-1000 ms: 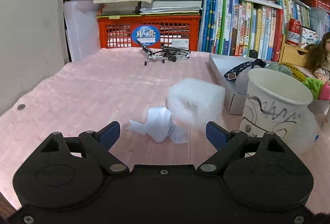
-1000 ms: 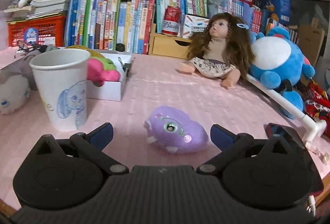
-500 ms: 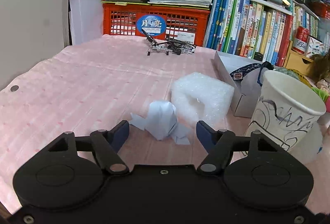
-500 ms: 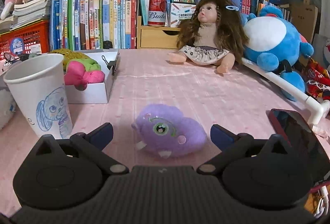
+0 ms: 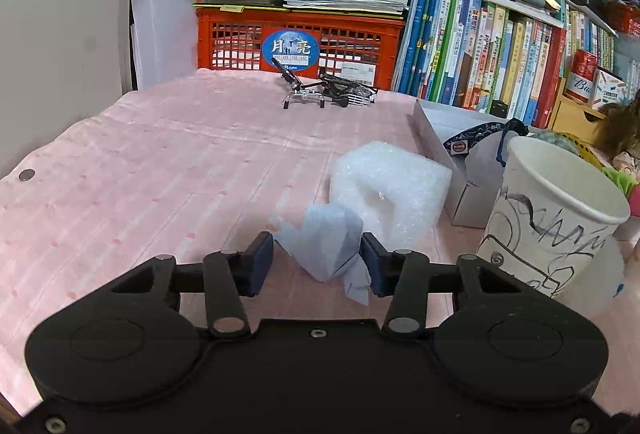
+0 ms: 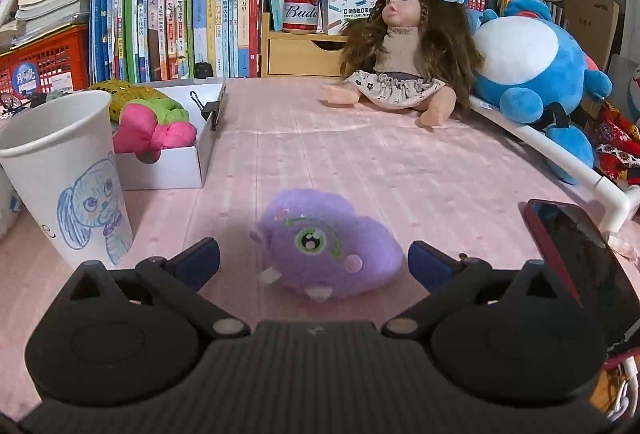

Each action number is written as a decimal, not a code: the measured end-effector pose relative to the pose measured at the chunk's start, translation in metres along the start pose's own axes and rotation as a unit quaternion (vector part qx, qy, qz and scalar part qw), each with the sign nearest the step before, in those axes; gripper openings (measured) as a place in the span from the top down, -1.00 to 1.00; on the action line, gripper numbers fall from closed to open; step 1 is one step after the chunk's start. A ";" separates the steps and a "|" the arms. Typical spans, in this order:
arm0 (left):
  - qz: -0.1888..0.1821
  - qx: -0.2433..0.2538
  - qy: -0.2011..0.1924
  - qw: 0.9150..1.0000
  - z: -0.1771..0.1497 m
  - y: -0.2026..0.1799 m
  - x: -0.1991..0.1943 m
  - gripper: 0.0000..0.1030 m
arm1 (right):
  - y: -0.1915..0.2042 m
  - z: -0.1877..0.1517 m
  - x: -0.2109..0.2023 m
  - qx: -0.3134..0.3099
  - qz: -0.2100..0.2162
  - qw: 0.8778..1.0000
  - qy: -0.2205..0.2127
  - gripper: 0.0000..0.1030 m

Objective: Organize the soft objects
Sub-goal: 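Grasp the white paper with the left tool while the right tool grasps the purple plush toy, then lift and carry the white paper and purple plush over the white tray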

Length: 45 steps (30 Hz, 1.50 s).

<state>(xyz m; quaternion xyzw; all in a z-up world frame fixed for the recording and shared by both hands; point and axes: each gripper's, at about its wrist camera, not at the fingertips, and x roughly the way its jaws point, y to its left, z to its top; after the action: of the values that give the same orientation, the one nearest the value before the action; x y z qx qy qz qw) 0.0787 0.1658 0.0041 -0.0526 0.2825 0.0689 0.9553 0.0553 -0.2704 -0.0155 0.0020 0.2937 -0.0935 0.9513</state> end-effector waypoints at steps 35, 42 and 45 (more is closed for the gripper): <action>-0.022 0.028 -0.024 0.999 0.046 -0.010 -0.027 0.37 | -0.017 0.021 -0.016 0.035 0.025 0.999 -0.021 -0.40; -0.044 0.031 -0.035 0.998 0.076 -0.012 -0.031 0.37 | -0.016 0.042 -0.021 0.041 0.047 0.997 -0.037 -0.40; -0.069 0.032 -0.025 0.997 0.092 -0.015 -0.028 0.37 | -0.012 0.054 -0.021 0.039 0.061 0.997 -0.041 -0.40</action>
<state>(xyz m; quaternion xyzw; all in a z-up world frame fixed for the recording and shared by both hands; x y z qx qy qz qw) 0.1069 0.1607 0.0972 -0.0402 0.2563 -0.0052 0.9657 0.0661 -0.2821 0.0418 0.0528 0.2501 -0.0467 0.9657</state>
